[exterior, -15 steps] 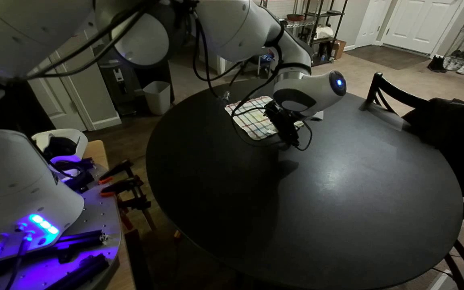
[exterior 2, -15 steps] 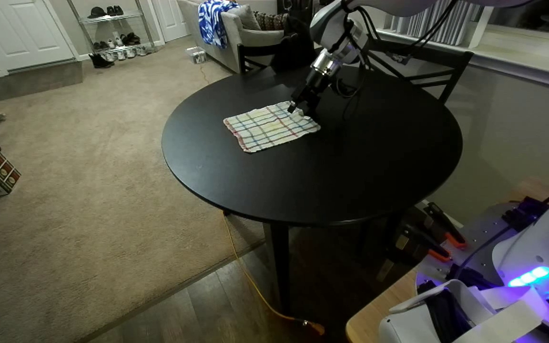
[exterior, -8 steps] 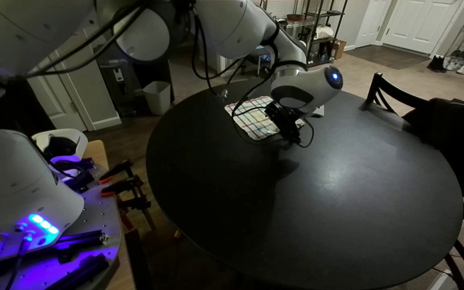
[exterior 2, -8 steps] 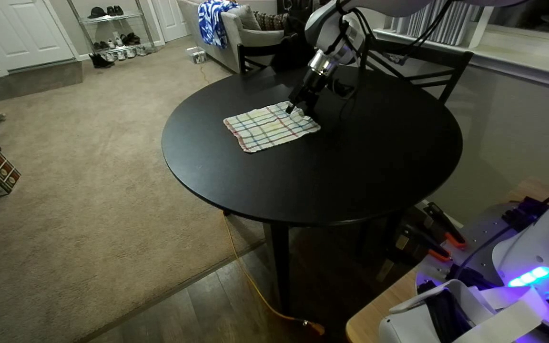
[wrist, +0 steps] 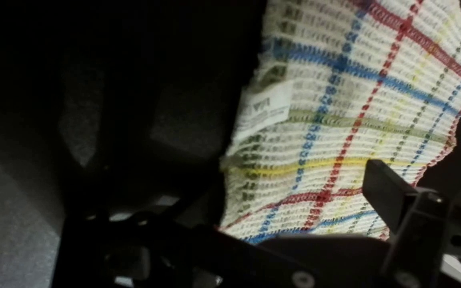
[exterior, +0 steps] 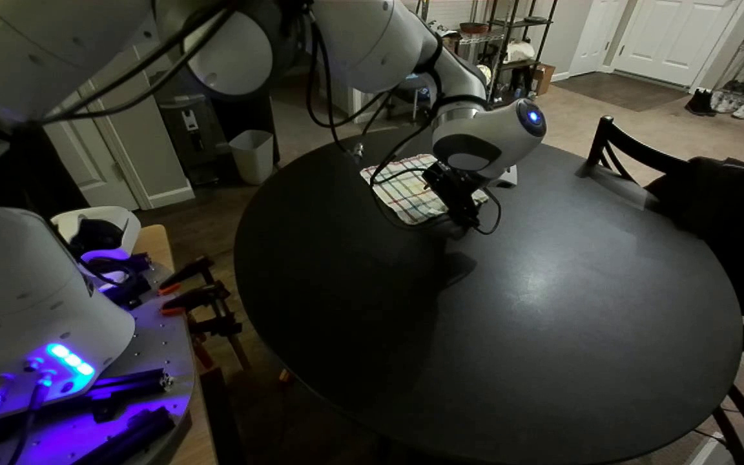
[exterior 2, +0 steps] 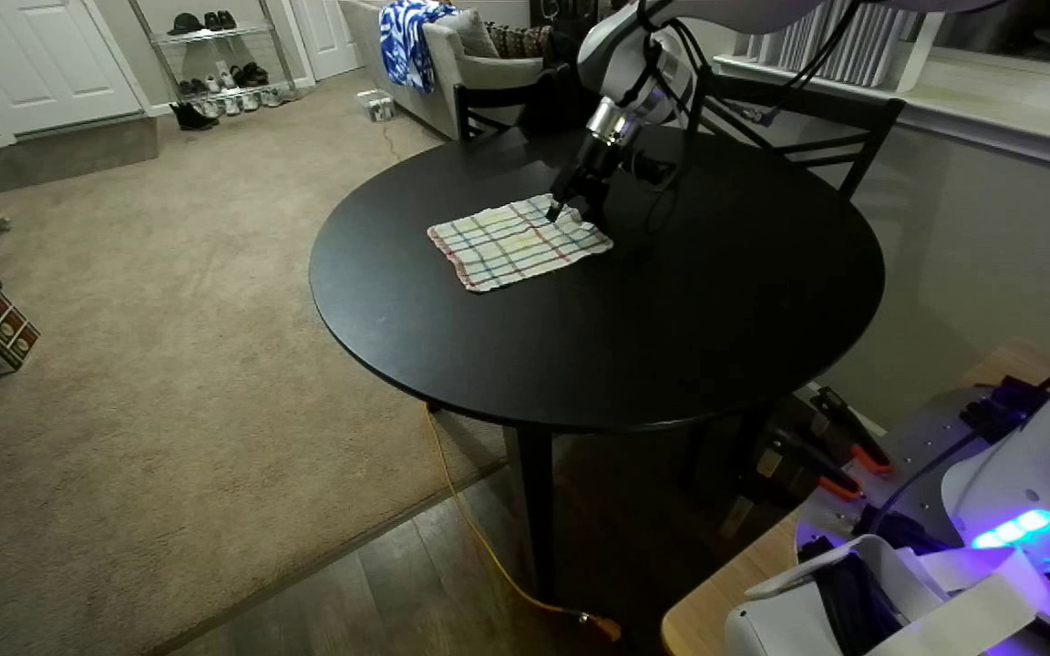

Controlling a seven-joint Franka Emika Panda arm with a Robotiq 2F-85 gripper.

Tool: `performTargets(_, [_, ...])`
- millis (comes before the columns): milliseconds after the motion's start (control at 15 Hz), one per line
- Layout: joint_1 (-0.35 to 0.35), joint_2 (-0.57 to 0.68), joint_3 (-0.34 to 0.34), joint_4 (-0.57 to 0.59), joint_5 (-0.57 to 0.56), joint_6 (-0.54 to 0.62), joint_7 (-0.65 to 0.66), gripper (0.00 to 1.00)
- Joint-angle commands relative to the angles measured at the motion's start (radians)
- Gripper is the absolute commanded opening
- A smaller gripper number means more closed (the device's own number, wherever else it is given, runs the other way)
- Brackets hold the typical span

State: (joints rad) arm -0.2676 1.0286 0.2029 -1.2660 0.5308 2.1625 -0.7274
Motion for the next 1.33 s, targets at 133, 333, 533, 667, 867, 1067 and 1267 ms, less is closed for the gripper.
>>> performTargets(133, [0.012,-0.030,-0.001,-0.041,-0.051,0.010,0.053,1.00])
performTargets(333, [0.013,-0.033,0.003,-0.045,-0.059,0.016,0.051,0.91])
performTargets(533, [0.011,-0.037,0.005,-0.046,-0.059,0.017,0.046,0.60])
performTargets(667, [0.011,-0.040,0.005,-0.047,-0.058,0.019,0.045,0.47])
performTargets(867, [0.010,-0.040,0.005,-0.047,-0.057,0.020,0.044,0.26])
performTargets(1067, [0.010,-0.041,0.005,-0.048,-0.057,0.021,0.044,0.08])
performTargets(1267, [0.011,-0.043,0.005,-0.050,-0.057,0.023,0.043,0.00])
